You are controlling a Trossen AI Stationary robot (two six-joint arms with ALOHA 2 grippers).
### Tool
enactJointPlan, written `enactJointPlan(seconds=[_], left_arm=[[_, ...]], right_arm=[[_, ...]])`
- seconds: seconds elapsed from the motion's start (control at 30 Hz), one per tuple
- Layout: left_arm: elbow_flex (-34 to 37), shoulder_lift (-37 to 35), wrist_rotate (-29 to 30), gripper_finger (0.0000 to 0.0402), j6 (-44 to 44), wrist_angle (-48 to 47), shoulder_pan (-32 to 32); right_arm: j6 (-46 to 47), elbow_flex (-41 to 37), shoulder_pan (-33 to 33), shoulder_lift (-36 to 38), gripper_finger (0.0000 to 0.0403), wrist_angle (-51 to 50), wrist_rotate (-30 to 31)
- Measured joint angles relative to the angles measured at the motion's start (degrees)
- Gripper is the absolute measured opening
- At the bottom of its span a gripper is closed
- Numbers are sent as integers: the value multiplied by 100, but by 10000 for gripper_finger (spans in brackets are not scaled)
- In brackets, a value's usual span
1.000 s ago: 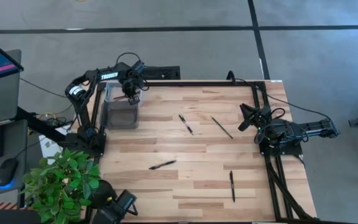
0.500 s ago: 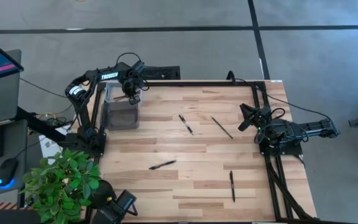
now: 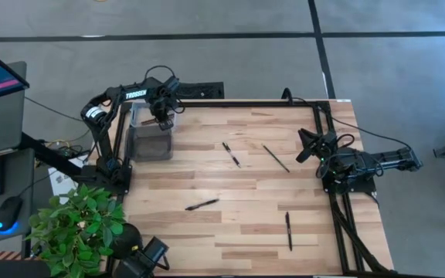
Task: Sort pens & pencils
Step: Put the brown pencil into the white bin, then put the silver pen into the black bin
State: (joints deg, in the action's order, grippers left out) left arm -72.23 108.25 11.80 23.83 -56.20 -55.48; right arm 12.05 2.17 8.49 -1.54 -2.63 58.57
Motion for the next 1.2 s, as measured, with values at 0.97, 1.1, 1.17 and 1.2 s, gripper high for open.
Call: enactJointPlan(seconds=[0.97, 1.1, 1.17, 1.2], left_arm=[[-2, -3176, -2948, 87, -2710, 763, 2079], [-3, -3111, -2937, 87, -2736, 927, 2573], [-3, -3112, -2929, 87, -2552, 976, 2838], [-5, -3104, -2926, 87, -2467, 1018, 2977]], right_arm=[[0, -2, 0, 0, 82, -1, 0], [0, -2, 0, 0, 82, -1, 0], [0, -2, 0, 0, 82, -1, 0], [0, -2, -2, 0, 82, -2, 0]])
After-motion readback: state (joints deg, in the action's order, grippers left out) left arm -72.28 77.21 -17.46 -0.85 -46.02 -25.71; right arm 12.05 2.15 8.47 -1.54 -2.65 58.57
